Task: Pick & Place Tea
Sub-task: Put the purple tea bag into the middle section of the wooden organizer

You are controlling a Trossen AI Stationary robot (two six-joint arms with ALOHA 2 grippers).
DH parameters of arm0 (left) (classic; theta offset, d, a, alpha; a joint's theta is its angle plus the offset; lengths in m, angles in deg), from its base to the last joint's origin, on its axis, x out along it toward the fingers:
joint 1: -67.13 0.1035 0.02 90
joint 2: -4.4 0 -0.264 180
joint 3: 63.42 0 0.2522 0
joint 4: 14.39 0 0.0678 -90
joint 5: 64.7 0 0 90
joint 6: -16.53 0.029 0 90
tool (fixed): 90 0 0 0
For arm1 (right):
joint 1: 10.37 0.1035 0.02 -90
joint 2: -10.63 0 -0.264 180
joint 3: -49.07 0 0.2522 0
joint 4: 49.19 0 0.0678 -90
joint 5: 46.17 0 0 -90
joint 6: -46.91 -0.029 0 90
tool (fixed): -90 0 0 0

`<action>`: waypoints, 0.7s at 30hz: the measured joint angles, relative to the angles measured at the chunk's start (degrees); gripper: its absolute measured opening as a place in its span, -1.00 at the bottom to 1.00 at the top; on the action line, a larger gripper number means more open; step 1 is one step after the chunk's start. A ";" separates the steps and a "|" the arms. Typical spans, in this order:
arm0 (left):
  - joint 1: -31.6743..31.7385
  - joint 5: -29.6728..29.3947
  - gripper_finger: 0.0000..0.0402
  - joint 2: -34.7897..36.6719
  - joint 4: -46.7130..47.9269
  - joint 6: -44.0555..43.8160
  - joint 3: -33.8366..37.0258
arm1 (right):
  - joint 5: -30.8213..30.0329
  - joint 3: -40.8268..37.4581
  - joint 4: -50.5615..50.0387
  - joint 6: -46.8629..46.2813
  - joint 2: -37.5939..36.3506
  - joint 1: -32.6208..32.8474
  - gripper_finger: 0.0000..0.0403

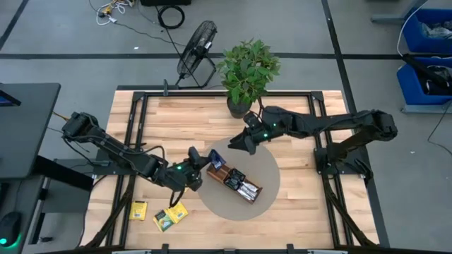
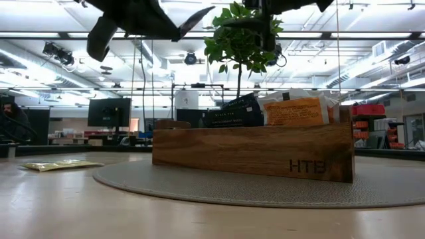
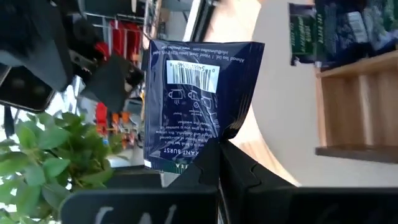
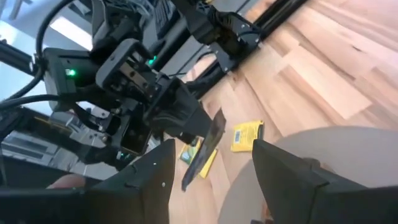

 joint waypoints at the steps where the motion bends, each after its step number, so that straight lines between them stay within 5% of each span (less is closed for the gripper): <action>1: 0.11 0.11 -0.99 -0.02 -1.00 0.94 0.00 | 0.00 0.10 0.14 -0.02 0.20 -0.09 0.11; 8: 3.58 9.60 -0.99 -0.04 -2.99 7.53 -0.02 | 3.12 1.22 -0.16 -0.60 3.69 -0.15 0.11; 21: 5.73 15.55 -0.99 -0.02 -6.03 10.99 0.00 | 8.46 1.71 1.16 -2.32 8.03 -1.37 0.11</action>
